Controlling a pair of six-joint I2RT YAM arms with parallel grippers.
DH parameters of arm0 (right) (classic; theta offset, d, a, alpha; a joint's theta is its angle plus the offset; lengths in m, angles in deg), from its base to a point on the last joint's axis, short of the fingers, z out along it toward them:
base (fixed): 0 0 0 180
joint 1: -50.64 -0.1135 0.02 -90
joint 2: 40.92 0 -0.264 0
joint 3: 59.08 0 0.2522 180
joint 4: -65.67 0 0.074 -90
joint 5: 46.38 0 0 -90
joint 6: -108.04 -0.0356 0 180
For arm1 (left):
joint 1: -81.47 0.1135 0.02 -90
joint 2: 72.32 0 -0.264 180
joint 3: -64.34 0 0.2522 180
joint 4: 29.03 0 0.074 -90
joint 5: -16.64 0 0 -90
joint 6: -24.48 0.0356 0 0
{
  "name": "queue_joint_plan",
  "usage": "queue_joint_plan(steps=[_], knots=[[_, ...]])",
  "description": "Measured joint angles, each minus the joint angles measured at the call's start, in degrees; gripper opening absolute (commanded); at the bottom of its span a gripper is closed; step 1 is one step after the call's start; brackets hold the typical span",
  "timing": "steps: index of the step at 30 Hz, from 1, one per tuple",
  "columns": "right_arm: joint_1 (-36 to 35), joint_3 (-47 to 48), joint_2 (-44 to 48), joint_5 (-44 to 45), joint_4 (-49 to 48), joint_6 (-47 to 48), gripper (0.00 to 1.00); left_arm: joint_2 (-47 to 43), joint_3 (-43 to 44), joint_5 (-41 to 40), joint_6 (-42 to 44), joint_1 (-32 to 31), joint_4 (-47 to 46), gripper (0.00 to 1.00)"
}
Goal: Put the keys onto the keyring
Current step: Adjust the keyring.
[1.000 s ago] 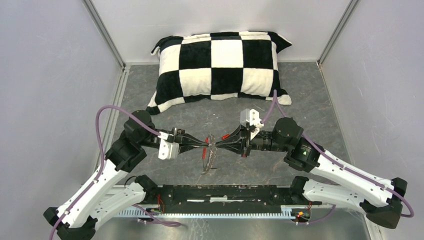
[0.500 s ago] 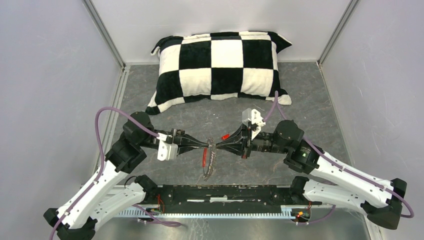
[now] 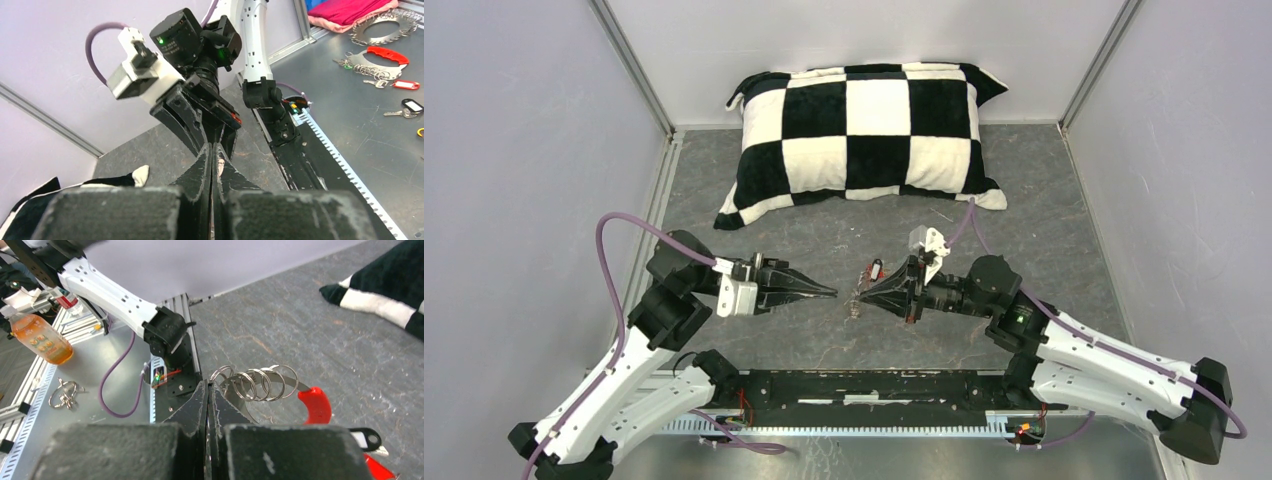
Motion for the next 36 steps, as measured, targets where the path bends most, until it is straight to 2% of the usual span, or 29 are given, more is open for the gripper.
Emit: queue_joint_plan(steps=[2, 4, 6, 8, 12, 17, 30, 36], knots=[[0.04, 0.02, 0.76, 0.17, -0.87, -0.09, 0.01, 0.13, 0.11, 0.44, 0.04, 0.00, 0.63, 0.08], [0.04, 0.20, 1.60, 0.13, -1.33, 0.00, 0.00, 0.70, 0.48, 0.79, 0.79, 0.00, 3.15, 0.28], [0.04, 0.70, 1.81, 0.13, -1.27, 0.35, 0.00, 1.66, 1.07, 0.81, 2.97, 0.00, 7.08, 0.42], [0.04, 1.36, 1.81, -0.07, -1.14, 0.76, 0.00, 2.91, 1.38, 0.74, 5.70, 0.00, 11.43, 0.46], [0.04, 2.54, 1.77, -1.25, -0.90, 1.46, 0.00, 4.94, 1.46, -0.37, 9.90, 0.00, 18.05, 0.47], [0.04, 3.98, 1.22, -3.50, -0.59, 1.99, 0.01, 7.56, 2.40, -1.27, 11.23, 0.00, 23.71, 0.47], [0.04, 5.77, -0.50, -6.86, 1.46, 3.72, 0.01, 9.75, 3.21, -2.40, 8.61, 0.00, 23.69, 0.39], [0.04, 5.84, -0.83, -7.91, 1.81, 4.20, 0.01, 10.36, 3.21, -2.21, 8.00, 0.00, 23.54, 0.27]])
